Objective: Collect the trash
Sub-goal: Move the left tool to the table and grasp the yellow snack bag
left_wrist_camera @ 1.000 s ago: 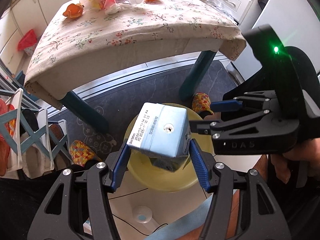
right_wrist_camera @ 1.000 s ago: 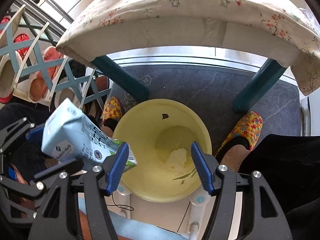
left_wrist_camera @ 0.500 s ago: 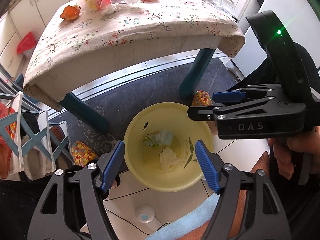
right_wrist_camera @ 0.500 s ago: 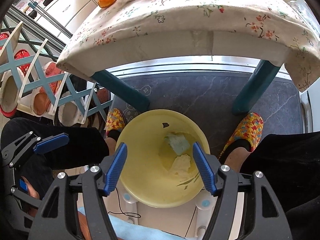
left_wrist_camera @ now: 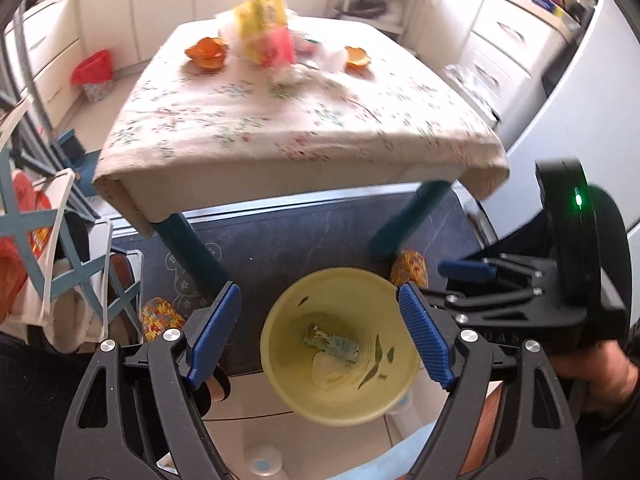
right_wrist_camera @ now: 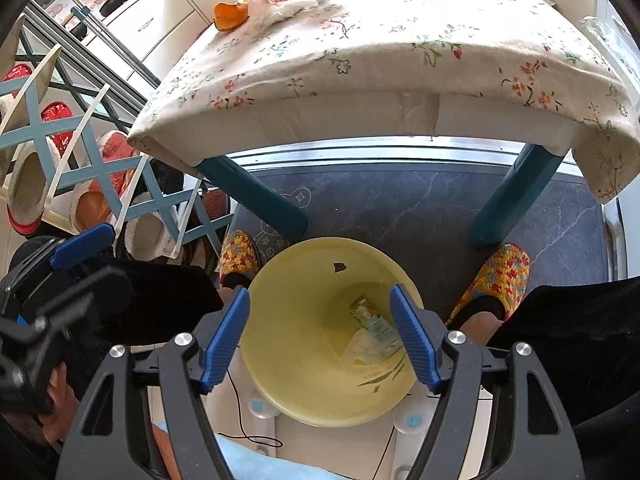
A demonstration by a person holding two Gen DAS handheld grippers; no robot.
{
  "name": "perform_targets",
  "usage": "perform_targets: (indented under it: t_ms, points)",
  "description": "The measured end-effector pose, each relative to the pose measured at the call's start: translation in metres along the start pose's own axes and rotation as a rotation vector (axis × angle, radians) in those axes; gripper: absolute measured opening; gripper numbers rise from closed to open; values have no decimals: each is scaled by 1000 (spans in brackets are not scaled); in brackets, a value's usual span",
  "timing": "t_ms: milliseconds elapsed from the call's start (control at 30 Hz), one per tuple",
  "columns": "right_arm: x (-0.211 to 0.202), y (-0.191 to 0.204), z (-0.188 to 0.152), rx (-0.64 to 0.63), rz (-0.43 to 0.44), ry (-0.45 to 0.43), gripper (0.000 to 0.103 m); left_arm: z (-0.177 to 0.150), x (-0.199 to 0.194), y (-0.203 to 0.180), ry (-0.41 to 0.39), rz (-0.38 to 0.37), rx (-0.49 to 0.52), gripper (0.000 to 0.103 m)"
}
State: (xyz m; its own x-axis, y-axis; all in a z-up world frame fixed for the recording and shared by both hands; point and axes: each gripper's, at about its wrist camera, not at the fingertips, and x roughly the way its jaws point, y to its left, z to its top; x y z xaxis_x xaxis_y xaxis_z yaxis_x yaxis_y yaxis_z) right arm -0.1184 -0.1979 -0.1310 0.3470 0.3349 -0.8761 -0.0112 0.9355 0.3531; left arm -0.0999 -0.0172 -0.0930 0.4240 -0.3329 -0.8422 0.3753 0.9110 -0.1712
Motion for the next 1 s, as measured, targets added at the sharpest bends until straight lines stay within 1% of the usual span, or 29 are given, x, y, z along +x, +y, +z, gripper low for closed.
perform_targets:
  t_ms: [100,200,333,433,567,700,800,933,1000]
  points:
    - [-2,1,1,-2,-1,-15,70,3,-3,6,-26,6,-32,78]
    - [-7,4,3,-15,-6,-42,70,14,-8,12,-67,16,-68,79]
    - [-16,12,10,-53,-34,-102,70,39,-15,20,-130,29,-114,82]
    - [-20,15,14,-65,-47,-136,73,68,-15,21,-174,37,-119,85]
    - [-13,13,17,-57,-46,-116,73,105,-10,19,-217,60,-111,86]
    - [-7,12,19,-49,-41,-100,73,142,2,21,-246,75,-132,87]
    - [-2,11,19,-39,-32,-82,73,171,17,26,-250,76,-169,88]
    - [4,10,20,-23,-21,-63,74,196,35,27,-248,70,-203,88]
    - [5,9,20,-13,-15,-58,74,211,44,26,-251,83,-211,88]
